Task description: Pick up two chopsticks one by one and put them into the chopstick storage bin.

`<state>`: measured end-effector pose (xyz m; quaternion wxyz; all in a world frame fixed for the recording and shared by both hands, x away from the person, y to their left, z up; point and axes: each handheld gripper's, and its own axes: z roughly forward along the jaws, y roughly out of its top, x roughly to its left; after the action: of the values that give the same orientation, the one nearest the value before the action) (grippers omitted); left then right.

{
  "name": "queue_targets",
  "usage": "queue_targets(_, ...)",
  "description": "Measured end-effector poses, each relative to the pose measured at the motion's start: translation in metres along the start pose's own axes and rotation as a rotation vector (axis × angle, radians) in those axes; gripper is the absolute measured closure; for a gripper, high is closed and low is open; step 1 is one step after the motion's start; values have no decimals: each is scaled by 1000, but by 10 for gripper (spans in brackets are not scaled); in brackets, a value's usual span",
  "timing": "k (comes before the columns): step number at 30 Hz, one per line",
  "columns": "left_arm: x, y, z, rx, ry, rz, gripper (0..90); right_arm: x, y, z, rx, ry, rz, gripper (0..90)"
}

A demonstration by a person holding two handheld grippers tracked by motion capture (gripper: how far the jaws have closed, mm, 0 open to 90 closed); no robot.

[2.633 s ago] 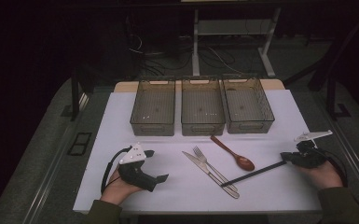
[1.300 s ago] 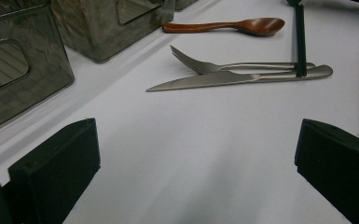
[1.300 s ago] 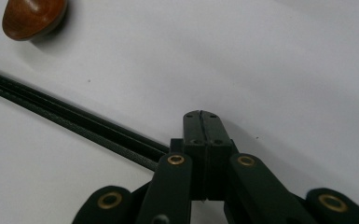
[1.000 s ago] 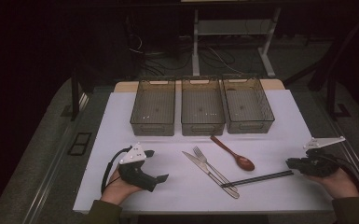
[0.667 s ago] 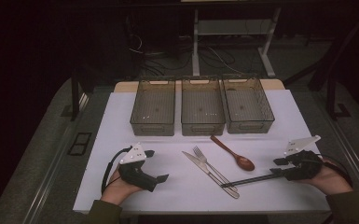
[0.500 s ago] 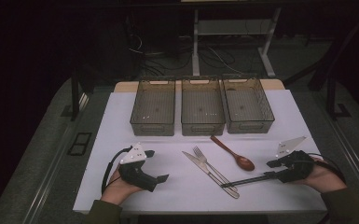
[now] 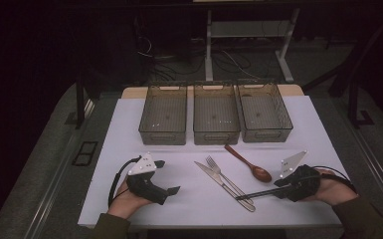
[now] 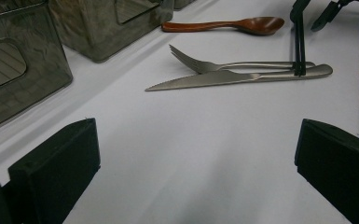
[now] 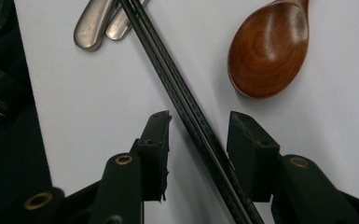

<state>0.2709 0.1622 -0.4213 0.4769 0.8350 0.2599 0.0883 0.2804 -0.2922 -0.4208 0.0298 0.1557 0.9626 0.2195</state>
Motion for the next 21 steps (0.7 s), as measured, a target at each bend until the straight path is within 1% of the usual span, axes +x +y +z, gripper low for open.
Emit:
queue_targets(2, 0, 0, 0, 0, 0, -1, 0, 0, 1, 2, 4, 5, -10, 583)
queue_targets(5, 0, 0, 0, 1, 0, 0, 0, 0, 1, 5, -6, 13, -33, 583)
queue_targets(6, 0, 0, 0, 2, 1, 0, 0, 1, 1, 6, -3, 8, -37, 591)
queue_targets(7, 0, 0, 0, 1, 1, 0, 0, 1, 1, 8, 7, 2, -56, 608)
queue_targets(8, 0, 0, 0, 1, 1, 0, 0, 0, 1, 9, 6, 0, -69, 614)
queue_targets(10, 0, 0, 0, 1, 1, 1, 0, 1, 1, 9, 4, 6, -59, 630)
queue_targets(14, 0, 0, 0, 1, 1, 1, 0, -1, -1, 9, -8, 14, -61, 663)
queue_targets(21, 0, 0, 0, 1, 0, 0, 0, -3, -3, 9, -21, 21, -50, 691)
